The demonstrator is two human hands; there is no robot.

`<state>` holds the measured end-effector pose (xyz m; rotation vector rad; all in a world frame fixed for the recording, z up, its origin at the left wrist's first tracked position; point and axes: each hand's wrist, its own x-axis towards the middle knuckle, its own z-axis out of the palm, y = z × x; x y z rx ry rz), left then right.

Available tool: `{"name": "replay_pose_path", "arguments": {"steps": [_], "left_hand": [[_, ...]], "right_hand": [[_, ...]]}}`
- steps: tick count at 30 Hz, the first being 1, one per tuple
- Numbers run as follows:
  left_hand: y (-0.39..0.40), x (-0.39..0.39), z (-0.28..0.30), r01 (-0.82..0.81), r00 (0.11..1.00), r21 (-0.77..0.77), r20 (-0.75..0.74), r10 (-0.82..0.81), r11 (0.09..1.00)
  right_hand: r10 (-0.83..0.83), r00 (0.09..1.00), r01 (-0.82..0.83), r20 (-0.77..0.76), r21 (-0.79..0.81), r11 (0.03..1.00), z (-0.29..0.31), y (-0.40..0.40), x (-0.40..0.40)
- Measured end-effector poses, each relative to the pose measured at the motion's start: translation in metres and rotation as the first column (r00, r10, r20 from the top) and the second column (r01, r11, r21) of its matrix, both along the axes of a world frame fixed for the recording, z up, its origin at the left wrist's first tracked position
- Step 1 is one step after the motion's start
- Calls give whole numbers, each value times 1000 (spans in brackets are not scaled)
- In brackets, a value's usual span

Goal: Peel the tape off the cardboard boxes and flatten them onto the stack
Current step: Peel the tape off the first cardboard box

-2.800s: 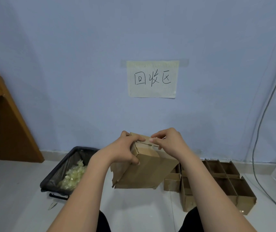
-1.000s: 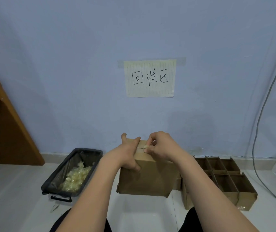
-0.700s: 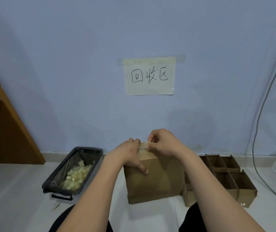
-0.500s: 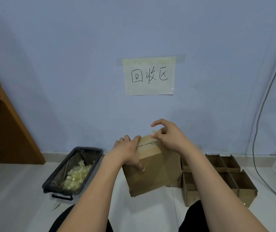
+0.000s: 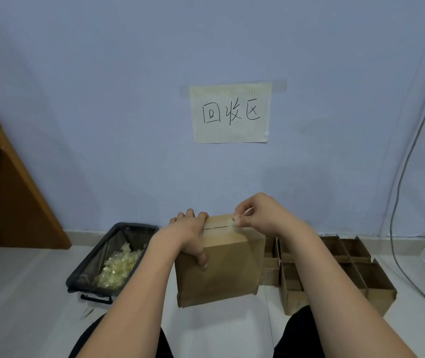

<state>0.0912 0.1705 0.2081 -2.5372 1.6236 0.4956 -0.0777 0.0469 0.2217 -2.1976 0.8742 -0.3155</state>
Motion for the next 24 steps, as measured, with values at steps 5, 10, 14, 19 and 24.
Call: {"name": "replay_pose_path", "arguments": {"steps": [5,10,14,19,24], "left_hand": [[-3,0,1,31,1000,-6,1,-31,1000],[-3,1,1,51,999,-10,-17,-51,999],[1,5,4,40,998,-4,-45,-41,999],[5,12,6,13,998,36,-57,-11,999],[11,23,7,-50,997,-11,-64,49,999]], "right_hand": [[1,1000,2,25,-131,991,3,5,6],[69,998,-70,-14,-140,988,4,9,8],[49,998,-53,-34,-133,990,3,9,6],[-21,992,34,128,-104,994,7,5,0],[23,972,-27,235,16,999,13,4,-7]]}}
